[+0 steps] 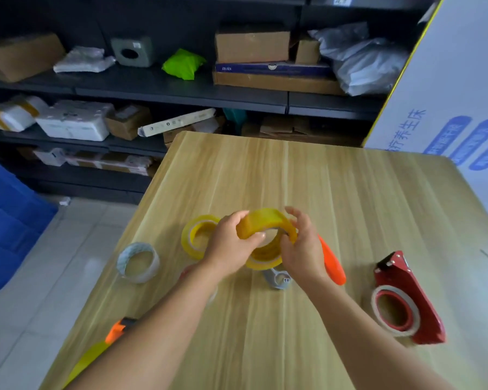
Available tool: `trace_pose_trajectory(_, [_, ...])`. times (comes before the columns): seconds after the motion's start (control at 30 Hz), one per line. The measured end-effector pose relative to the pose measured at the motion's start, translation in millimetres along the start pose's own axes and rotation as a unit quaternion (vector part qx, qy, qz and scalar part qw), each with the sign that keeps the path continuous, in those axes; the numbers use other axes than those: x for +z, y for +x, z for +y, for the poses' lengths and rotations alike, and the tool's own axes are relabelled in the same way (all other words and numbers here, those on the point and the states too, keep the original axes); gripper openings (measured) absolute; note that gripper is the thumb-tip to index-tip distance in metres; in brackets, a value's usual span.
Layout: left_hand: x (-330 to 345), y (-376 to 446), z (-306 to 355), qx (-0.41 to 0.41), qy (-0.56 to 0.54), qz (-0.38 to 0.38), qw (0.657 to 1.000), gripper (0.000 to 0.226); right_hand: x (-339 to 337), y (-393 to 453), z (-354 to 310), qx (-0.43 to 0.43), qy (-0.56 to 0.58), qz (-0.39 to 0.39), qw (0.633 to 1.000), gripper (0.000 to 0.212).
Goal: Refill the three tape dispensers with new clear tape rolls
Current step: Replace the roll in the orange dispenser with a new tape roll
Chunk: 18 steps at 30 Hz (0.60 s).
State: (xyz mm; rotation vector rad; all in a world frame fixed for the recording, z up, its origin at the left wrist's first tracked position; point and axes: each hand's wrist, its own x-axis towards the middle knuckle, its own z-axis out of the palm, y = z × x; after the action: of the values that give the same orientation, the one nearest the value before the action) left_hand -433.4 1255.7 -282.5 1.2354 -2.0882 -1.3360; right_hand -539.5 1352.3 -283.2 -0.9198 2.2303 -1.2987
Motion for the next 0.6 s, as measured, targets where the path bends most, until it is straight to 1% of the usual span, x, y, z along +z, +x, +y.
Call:
trace_pose_trajectory(0.07, [9.9,-2.7,3.7,-0.028,-0.007,0.021,0.999,0.048,-4.9,-4.5,2.2,-0.027,-0.044,0.022,0.998,0.052])
trace_pose_trajectory(0.1, [13.7,-4.4,6.8,-0.052,-0.015,0.035,0.998,0.05,-6.9,-8.2,3.6,-0.045,-0.061,0.025,0.997,0.051])
trace_pose_trajectory(0.13, [17.0,-5.9,10.1,-0.084,-0.03,0.045,0.995,0.053,-9.2,-13.7,3.2,-0.062,-0.077,0.011,0.995,0.049])
trace_pose_trajectory(0.2, [22.5,-8.7,17.7,-0.145,-0.096,0.044,0.984,0.056,-10.0,-25.8,2.3,-0.077,-0.098,-0.064,0.99,0.05])
trace_pose_trajectory(0.23, [24.5,-10.7,23.4,-0.162,-0.126,0.039,0.978,0.059,-8.6,-31.6,3.0,-0.076,-0.094,-0.095,0.988,0.051])
trace_pose_trajectory(0.27, [26.3,-13.0,29.2,-0.168,-0.142,0.032,0.975,0.064,-7.7,-36.6,3.2,-0.067,-0.083,-0.103,0.989,0.054])
trace_pose_trajectory(0.33, [30.9,-16.0,37.6,-0.155,-0.153,0.012,0.976,0.072,-11.1,-39.4,5.0,-0.019,-0.037,-0.081,0.996,0.055])
trace_pose_trajectory(0.37, [32.6,-16.9,40.0,-0.141,-0.157,-0.007,0.977,0.066,-14.9,-38.3,5.2,0.014,-0.008,-0.074,0.997,0.049])
trace_pose_trajectory(0.43, [33.7,-17.9,39.2,-0.132,-0.164,-0.038,0.977,0.041,-26.4,-35.1,6.6,0.068,0.039,-0.072,0.994,0.036])
trace_pose_trajectory(0.47, [33.0,-17.0,34.1,-0.132,-0.152,-0.038,0.979,0.029,-31.6,-32.5,9.5,0.088,0.051,-0.071,0.992,0.037])
trace_pose_trajectory(0.5, [31.6,-15.3,27.2,-0.131,-0.122,-0.036,0.983,0.027,-35.9,-30.9,12.0,0.102,0.06,-0.069,0.99,0.043])
trace_pose_trajectory(0.57, [29.8,-16.1,13.1,-0.136,-0.027,-0.042,0.989,0.045,-40.6,-29.5,17.5,0.119,0.079,-0.065,0.988,0.063])
trace_pose_trajectory(0.6, [30.4,-17.3,6.6,-0.137,0.014,-0.05,0.989,0.05,-41.3,-29.1,20.6,0.125,0.096,-0.064,0.985,0.069])
